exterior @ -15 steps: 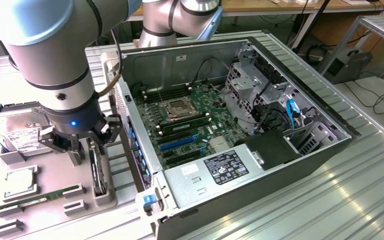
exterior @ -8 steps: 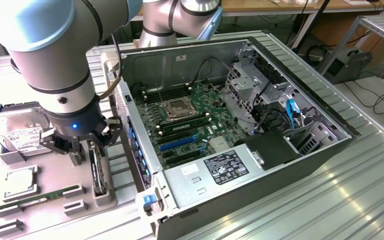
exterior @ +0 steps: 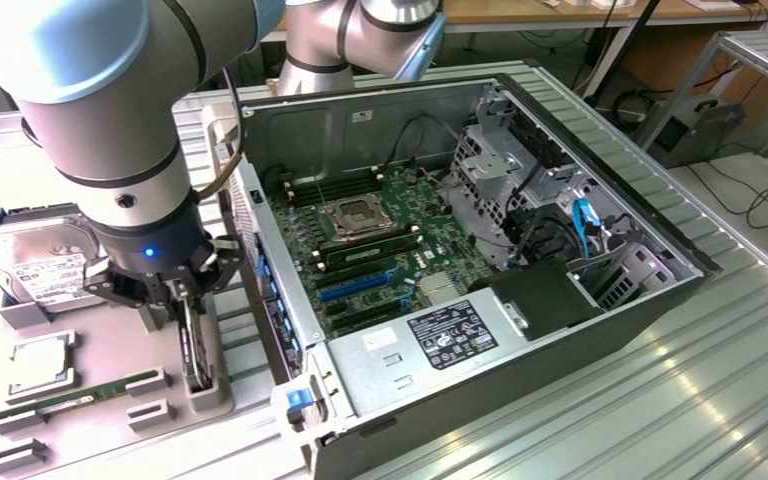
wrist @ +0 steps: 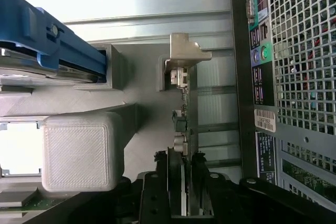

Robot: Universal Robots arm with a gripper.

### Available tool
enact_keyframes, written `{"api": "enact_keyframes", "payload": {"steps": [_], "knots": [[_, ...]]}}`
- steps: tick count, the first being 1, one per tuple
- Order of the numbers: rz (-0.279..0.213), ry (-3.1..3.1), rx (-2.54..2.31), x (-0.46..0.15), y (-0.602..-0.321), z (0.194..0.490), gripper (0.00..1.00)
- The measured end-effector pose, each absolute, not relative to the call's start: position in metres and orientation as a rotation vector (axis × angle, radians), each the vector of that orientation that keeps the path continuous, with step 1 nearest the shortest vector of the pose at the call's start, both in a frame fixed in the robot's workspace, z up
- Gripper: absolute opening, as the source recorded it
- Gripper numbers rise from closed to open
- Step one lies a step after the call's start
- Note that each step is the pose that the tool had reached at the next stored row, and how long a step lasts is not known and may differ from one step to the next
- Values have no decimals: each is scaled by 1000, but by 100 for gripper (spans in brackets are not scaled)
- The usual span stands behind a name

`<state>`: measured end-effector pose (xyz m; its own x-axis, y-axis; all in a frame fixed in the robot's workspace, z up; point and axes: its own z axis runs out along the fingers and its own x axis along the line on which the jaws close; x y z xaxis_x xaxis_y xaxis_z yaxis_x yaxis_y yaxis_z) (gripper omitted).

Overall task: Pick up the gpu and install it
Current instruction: 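Pick up the gpu and move the gpu toward the slot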

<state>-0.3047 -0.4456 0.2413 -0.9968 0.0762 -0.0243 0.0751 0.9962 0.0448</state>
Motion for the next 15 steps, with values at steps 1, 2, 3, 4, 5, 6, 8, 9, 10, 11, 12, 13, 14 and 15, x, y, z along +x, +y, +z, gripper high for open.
{"api": "enact_keyframes", "payload": {"steps": [1,2,3,4,5,6,8,9,10,11,12,13,14,15], "knots": [[68,3113,118,-305,-446,241,29],[68,3113,118,-305,-446,241,27],[68,3113,118,-305,-446,241,27],[68,3113,118,-305,-446,241,27],[68,3113,118,-305,-446,241,27],[68,3112,118,-305,-446,241,27],[68,3112,118,-305,-446,241,27],[68,3113,118,-305,-446,241,27],[68,3113,118,-305,-446,241,27],[68,3112,118,-305,-446,241,27],[68,3112,118,-305,-446,241,27],[68,3112,118,-305,-446,241,27],[68,3112,118,-305,-446,241,27],[68,3112,118,-305,-446,241,27]]}}
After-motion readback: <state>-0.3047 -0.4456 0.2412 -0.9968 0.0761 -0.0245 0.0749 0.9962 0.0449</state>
